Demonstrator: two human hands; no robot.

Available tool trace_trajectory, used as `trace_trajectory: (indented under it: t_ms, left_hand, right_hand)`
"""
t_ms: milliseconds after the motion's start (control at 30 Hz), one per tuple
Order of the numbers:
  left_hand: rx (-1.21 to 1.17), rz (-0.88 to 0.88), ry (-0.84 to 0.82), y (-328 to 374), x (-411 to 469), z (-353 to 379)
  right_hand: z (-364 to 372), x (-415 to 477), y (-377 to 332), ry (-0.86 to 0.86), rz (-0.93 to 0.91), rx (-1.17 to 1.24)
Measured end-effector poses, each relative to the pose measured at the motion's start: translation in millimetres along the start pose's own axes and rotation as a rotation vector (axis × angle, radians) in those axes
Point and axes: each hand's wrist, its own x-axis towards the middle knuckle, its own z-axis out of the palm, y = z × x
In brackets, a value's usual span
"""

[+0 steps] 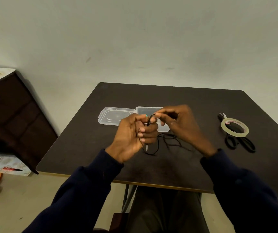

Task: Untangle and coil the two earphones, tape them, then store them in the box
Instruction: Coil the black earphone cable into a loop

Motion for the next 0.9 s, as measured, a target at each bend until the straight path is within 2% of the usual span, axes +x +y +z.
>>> trace_trajectory:
  t_ms: [100,200,267,367,400,467,567,633,733,833,900]
  left_hand:
    - [-0.172,0.166,0.031,6.0,5.8,2.1]
    - [-0.167,0.365,0.130,7.3,12.8,5.0]
    - [0.002,0.472,0.151,5.8,16.8,4.8]
    - [0.729,0.695,0.306,-0.1,22.9,-12.3]
    - [0.920,0.713,0.317,-2.5,23.9,-18.7]
    - [1.132,0.605,0.281,-6.2,21.6,-24.8]
    - [1.249,0.351,0.266,-14.0,14.1,-25.0]
    - [1.077,0.171,0.270,-15.5,10.0,-19.3]
    - [0.497,0.005,0.061,-9.6,5.0,-11.8]
    - [0.007,0.001,-0.163,-1.3,4.8,-5.6]
    - [-0.183,0.063,-0.193,6.0,6.2,-1.2]
  right_hand:
    - [27.4,-17.6,1.0,-0.002,0.229,0.308]
    - [54.6,-38.4,-3.3,-0.057,0.362,0.454]
    - [60.3,-48.0,-10.2,-0.142,0.376,0.422]
    - [51.5,-52.9,-19.9,-0.228,0.245,0.084]
    - [44.7,-52.1,-21.8,-0.246,0.175,-0.055]
    - [26.0,-46.7,-24.5,-0.280,0.070,-0.308]
    - [2.7,-33.2,-24.8,-0.204,-0.116,-0.665]
    - [-9.8,-22.2,-20.3,-0.150,-0.190,-0.710]
    - [-15.4,-10.2,-4.2,-0.067,-0.225,-0.541]
    - [0.1,-14.3,5.1,-0.059,-0.088,-0.119]
    - [17.6,-23.2,9.1,-0.097,0.044,0.075]
